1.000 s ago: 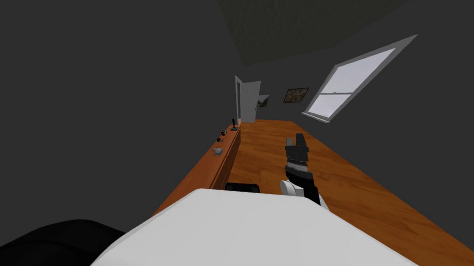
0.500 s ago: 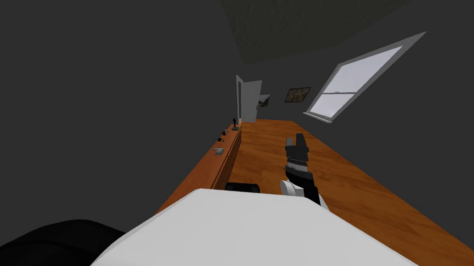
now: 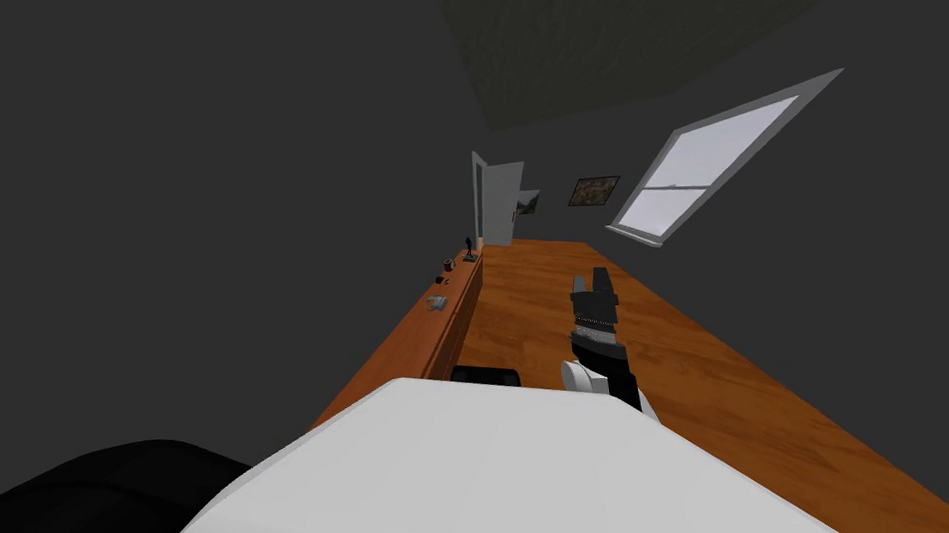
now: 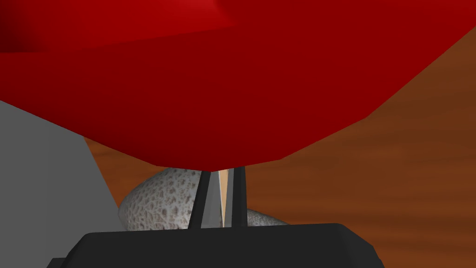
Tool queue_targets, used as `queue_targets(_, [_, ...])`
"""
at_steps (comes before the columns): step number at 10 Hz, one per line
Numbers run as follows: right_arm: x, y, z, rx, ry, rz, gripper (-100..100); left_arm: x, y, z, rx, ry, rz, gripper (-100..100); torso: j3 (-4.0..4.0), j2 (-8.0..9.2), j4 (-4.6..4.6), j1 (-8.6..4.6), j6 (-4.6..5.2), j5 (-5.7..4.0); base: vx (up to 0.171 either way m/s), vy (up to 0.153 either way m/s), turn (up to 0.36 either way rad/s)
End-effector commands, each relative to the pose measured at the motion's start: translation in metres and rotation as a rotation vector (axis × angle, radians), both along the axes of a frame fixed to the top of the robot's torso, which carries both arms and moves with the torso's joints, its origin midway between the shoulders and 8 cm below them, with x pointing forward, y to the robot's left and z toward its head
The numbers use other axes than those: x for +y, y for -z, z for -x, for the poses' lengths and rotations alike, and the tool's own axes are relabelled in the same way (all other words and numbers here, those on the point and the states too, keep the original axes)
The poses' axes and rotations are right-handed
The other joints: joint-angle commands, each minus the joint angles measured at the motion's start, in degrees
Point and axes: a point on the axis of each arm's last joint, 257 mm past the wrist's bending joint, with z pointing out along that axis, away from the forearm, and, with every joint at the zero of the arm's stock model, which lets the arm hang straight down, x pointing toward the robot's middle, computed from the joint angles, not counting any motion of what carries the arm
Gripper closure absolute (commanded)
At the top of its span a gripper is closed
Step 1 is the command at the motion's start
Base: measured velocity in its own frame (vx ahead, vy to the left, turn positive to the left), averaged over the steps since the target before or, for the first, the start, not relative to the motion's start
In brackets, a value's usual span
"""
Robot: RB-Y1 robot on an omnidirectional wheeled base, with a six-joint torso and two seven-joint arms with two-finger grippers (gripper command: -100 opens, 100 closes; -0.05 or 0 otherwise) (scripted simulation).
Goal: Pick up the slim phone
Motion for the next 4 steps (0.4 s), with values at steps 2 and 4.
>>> queue_targets(2, [0.0000, 0.0000, 0.0000, 0.000, 0.000, 0.000, 0, 0.0085, -0.0104, -0.0011, 0.000, -0.013, 0.005, 100, 0.00, 0.00, 0.01, -0.12, 0.00, -0.03, -0.014, -0.065, -0.065])
queue_targets(4, [0.0000, 0.0000, 0.0000, 0.000, 0.000, 0.000, 0, 0.0073, -0.0085, -0.0029, 0.000, -0.008, 0.004, 0, -0.01, -0.02, 0.00, -0.10, -0.06, -0.03, -0.002, -0.018, -0.006])
